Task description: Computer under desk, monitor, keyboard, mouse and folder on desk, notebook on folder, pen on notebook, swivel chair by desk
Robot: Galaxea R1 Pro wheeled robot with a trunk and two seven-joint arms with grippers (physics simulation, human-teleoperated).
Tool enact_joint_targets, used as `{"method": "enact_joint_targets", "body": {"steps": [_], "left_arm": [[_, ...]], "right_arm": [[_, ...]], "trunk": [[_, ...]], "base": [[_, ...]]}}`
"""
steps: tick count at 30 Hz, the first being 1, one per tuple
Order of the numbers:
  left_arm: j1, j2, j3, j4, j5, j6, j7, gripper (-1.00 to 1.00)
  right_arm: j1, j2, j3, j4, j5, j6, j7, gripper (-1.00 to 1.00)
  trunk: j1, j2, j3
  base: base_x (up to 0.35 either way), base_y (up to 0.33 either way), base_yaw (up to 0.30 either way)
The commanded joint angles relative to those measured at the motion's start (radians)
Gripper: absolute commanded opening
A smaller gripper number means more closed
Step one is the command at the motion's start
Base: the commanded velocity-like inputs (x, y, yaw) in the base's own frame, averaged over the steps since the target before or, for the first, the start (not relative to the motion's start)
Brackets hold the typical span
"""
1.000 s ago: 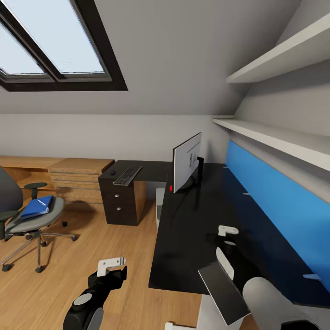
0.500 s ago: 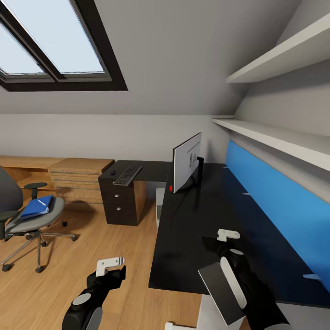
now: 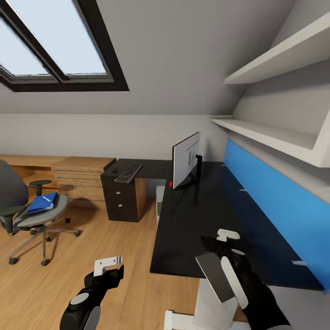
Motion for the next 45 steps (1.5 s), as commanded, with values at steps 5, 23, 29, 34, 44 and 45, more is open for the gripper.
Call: {"method": "enact_joint_targets", "body": {"steps": [5,23,29,34,44,45], "left_arm": [[-0.001,0.000,-0.001,-0.002,0.011,0.003,0.009,1.00],[-0.001,0.000,0.000,-0.004,0.011,0.003,0.009,1.00],[-0.001,0.000,0.000,-0.004,0.011,0.003,0.009,1.00],[-0.001,0.000,0.003,-0.004,0.011,0.003,0.009,1.00],[-0.001,-0.005,0.035,-0.008,0.011,0.003,0.009,1.00],[-0.001,-0.005,0.036,-0.008,0.011,0.003,0.009,1.00]], "right_arm": [[-0.001,0.001,0.002,0.000,-0.014,0.001,-0.010,1.00],[-0.001,-0.006,-0.015,0.003,-0.123,0.001,-0.010,1.00],[-0.001,-0.008,-0.037,0.007,-0.182,0.003,-0.009,1.00],[0.000,-0.015,-0.060,0.013,-0.249,0.003,-0.006,1.00],[0.024,-0.079,-0.101,0.018,-0.494,0.001,0.033,1.00],[0.026,-0.089,-0.103,0.020,-0.520,0.000,0.046,1.00]], "trunk": [[-0.001,-0.001,-0.001],[-0.001,-0.001,-0.001],[-0.001,-0.001,-0.001],[-0.001,-0.001,-0.001],[-0.001,-0.001,-0.001],[0.003,-0.008,-0.004]], "base": [[-0.333,0.000,0.000],[-0.334,0.054,-0.080],[-0.260,0.133,-0.245],[-0.093,0.049,-0.257],[-0.017,0.009,-0.263],[-0.004,0.002,-0.262]]}}
